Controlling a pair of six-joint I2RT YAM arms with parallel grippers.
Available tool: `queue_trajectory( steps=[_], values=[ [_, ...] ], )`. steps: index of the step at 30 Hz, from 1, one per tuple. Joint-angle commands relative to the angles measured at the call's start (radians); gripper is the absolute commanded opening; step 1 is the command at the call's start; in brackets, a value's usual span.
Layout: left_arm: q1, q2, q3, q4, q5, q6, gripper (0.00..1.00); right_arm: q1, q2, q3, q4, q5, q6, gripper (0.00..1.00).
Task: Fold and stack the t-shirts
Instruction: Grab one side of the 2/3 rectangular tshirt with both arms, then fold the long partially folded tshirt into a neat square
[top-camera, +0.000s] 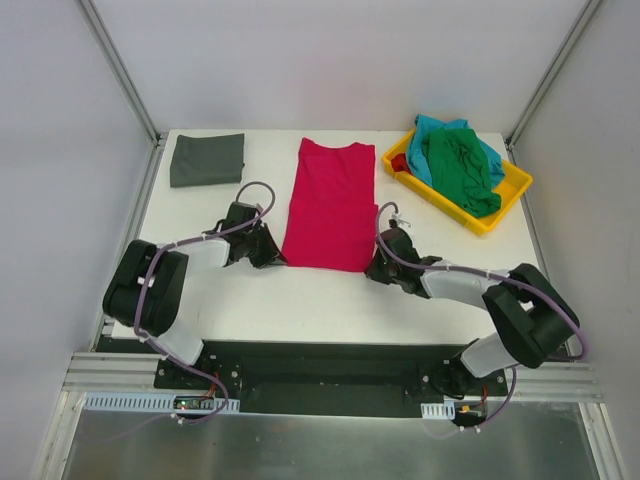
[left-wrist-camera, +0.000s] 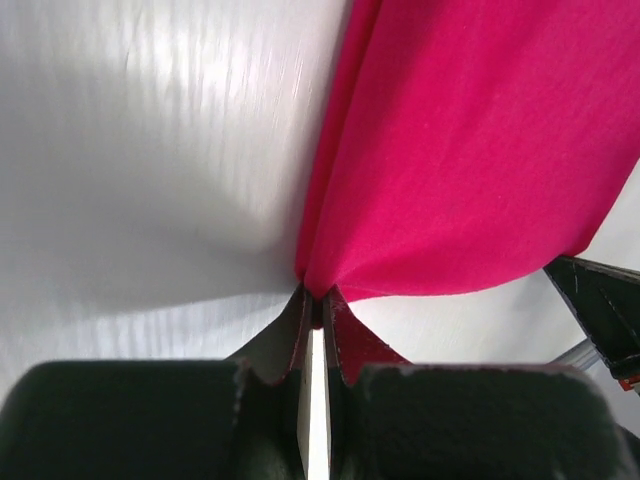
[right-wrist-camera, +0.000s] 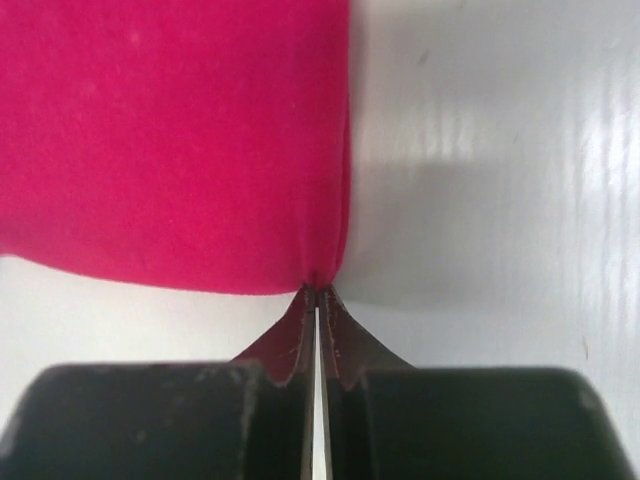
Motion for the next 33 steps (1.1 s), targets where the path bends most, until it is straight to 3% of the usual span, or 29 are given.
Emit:
queue_trajectory(
  steps=[1, 10, 17, 20, 26, 33],
  values=[
    [-0.029, -0.202, -0.093, -0.086, -0.089, -0.023, 0.00, 0.016, -0.115, 0.020, -0.224, -0.213, -0.140, 0.01],
    [-0.109, -0.801, -0.250, -0.424, -0.209, -0.087, 0.00, 0.088, -0.490, 0.101, -0.630, -0.643, -0.234, 0.01],
    [-0.120, -1.237, -0.198, -0.584, -0.174, -0.066, 0.00, 0.162, -0.627, 0.130, -0.675, -0.845, -0.210, 0.01],
    [-0.120, -1.287, -0.138, -0.630, -0.169, -0.043, 0.00, 0.182, -0.685, 0.095, -0.567, -0.907, -0.144, 0.01],
    [-0.120, -1.233, -0.061, -0.650, -0.244, -0.026, 0.00, 0.162, -0.744, 0.087, -0.589, -0.804, -0.137, 0.01],
    [-0.120, -1.061, 0.017, -0.613, -0.385, -0.037, 0.00, -0.019, -0.741, 0.073, -0.605, -0.743, -0.220, 0.01]
  ],
)
